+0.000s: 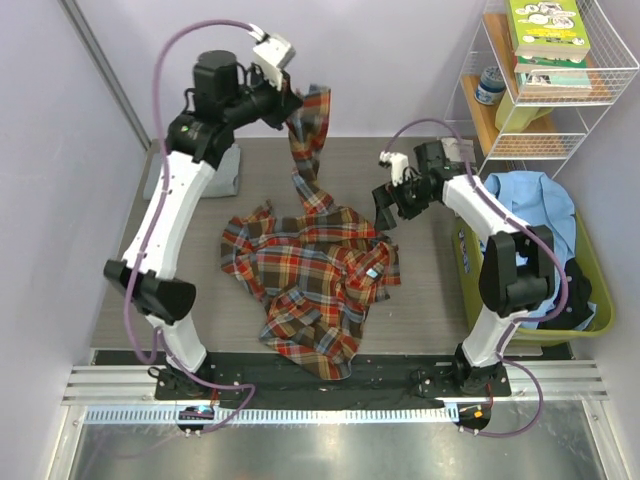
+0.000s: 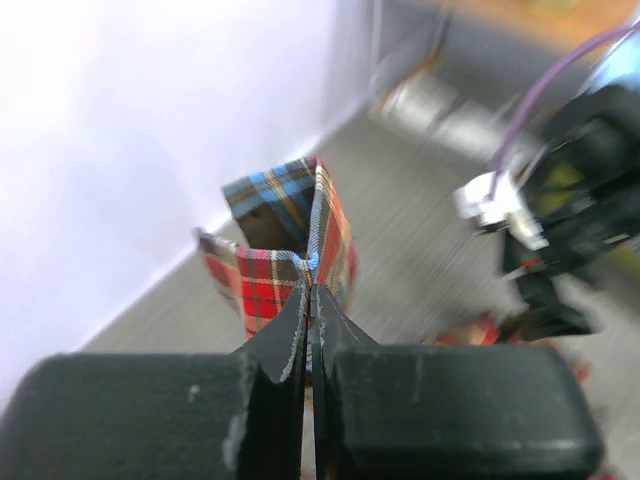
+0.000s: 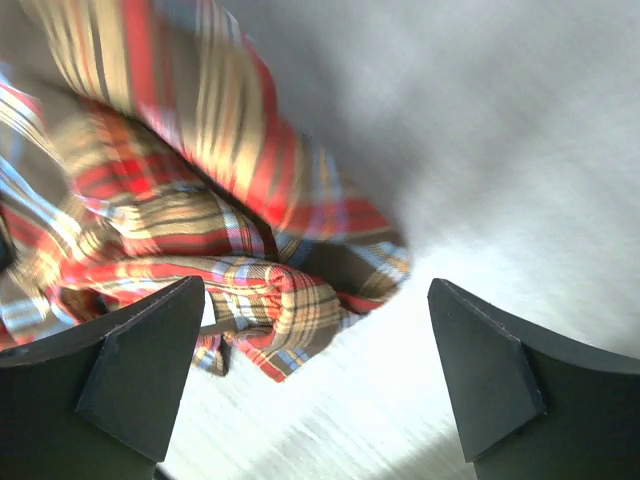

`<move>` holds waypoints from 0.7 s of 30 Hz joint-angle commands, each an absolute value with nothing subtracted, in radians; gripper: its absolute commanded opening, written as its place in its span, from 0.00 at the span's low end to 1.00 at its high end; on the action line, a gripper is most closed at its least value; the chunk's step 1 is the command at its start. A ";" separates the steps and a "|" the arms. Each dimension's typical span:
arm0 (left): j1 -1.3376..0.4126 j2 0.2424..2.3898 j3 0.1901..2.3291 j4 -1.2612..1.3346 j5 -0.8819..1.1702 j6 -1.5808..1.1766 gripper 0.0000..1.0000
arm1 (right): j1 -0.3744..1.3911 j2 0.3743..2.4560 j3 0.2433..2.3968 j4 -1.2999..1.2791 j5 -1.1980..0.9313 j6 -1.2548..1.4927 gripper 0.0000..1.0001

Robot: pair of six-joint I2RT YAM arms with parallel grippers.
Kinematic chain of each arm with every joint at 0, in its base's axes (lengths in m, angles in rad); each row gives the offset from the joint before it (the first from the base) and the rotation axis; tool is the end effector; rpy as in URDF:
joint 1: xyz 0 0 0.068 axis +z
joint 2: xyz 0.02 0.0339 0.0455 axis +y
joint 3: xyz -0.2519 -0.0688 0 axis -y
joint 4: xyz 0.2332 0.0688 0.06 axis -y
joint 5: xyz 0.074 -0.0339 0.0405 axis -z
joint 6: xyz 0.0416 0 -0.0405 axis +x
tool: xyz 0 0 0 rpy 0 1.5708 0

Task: Fold and stack the long sleeve shirts
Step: Flatten the shirt out

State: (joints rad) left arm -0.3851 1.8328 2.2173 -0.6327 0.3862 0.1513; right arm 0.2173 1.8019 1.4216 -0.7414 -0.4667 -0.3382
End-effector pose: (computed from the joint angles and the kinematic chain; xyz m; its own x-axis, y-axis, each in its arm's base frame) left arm 0.3537 -0.1603 0.4722 -0.1216 0.2000 -0.9722 0.7128 0.6992 0.0546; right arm 0.3522 0.0969 0.2277 -0.7027 -0.4586 -0.5440 -0.6534 0.7185 0.2383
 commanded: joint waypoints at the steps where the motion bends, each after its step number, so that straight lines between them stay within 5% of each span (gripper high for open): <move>1: -0.382 1.720 2.235 -0.422 0.534 -0.072 0.00 | 0.206 1.672 1.445 -0.588 -0.508 -0.273 1.00; 15: -0.360 1.589 2.050 0.107 0.841 -0.373 0.00 | 0.207 1.520 1.352 -0.321 -0.767 -0.288 0.99; 21: -0.356 1.591 2.037 0.093 0.795 -0.333 0.00 | 0.235 1.473 1.339 -0.311 -0.855 -0.278 0.84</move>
